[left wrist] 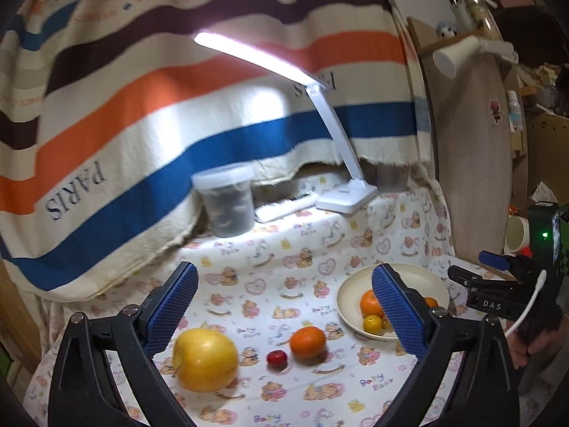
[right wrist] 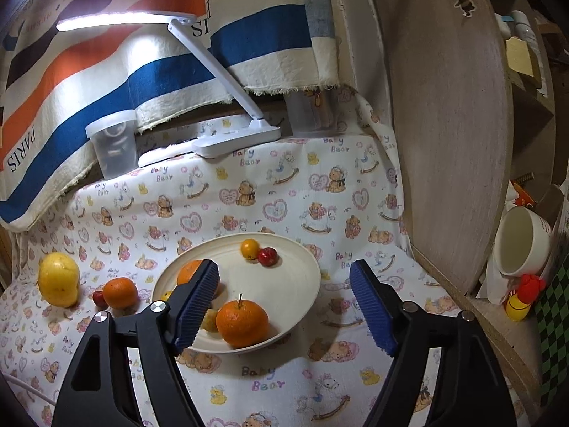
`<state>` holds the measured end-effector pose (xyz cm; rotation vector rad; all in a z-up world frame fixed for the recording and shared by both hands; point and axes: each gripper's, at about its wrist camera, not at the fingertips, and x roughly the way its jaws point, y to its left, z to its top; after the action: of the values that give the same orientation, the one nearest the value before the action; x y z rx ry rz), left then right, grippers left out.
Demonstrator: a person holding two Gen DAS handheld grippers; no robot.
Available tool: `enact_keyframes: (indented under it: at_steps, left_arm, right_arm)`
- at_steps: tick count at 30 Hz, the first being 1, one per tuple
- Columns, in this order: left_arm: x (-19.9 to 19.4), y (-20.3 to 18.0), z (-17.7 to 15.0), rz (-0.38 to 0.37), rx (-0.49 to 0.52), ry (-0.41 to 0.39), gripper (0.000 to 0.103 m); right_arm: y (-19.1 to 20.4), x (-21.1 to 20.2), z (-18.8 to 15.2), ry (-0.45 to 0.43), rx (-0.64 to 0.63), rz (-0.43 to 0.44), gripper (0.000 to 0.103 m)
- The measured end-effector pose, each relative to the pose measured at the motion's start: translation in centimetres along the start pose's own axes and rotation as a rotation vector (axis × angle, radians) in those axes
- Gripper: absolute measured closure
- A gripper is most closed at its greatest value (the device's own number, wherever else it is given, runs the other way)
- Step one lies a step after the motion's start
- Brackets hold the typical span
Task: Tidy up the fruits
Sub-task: 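Move both tools back over the cloth toward the yellow apple and orange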
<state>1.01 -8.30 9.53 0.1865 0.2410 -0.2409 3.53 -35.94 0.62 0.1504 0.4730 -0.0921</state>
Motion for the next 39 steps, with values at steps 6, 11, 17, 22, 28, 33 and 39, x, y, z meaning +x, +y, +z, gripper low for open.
enact_keyframes:
  at_steps: [6, 11, 17, 22, 28, 33, 39]
  left_arm:
    - [-1.4, 1.5, -1.0, 0.024, -0.011, -0.031, 0.004]
    - [-1.6, 2.7, -1.8, 0.062, -0.022, -0.039, 0.004]
    - [-1.7, 5.3, -2.4, 0.122, -0.070, -0.064, 0.004]
    - [-0.4, 8.9, -3.7, 0.159, -0.173, -0.045, 0.004]
    - [2.4, 12.1, -5.7, 0.166, -0.245, 0.055, 0.004]
    - [4.2, 14.1, -7.1, 0.079, -0.366, 0.153, 0.004]
    - [6.0, 15.1, -8.9, 0.001, -0.482, 0.246, 0.004]
  right_arm:
    - [-0.2, 0.0, 0.0, -0.002, 0.002, -0.005, 0.024]
    - [-0.1, -0.3, 0.0, -0.032, -0.008, -0.007, 0.018]
    - [0.2, -0.3, -0.2, -0.026, -0.019, 0.007, 0.018]
    - [0.0, -0.3, -0.2, -0.030, -0.008, 0.021, 0.018]
    - [-0.1, -0.2, 0.0, -0.050, -0.020, 0.037, 0.018]
    - [0.3, -0.6, 0.4, -0.071, -0.027, 0.001, 0.018]
    - [2.4, -1.7, 2.4, -0.053, -0.012, 0.066, 0.018]
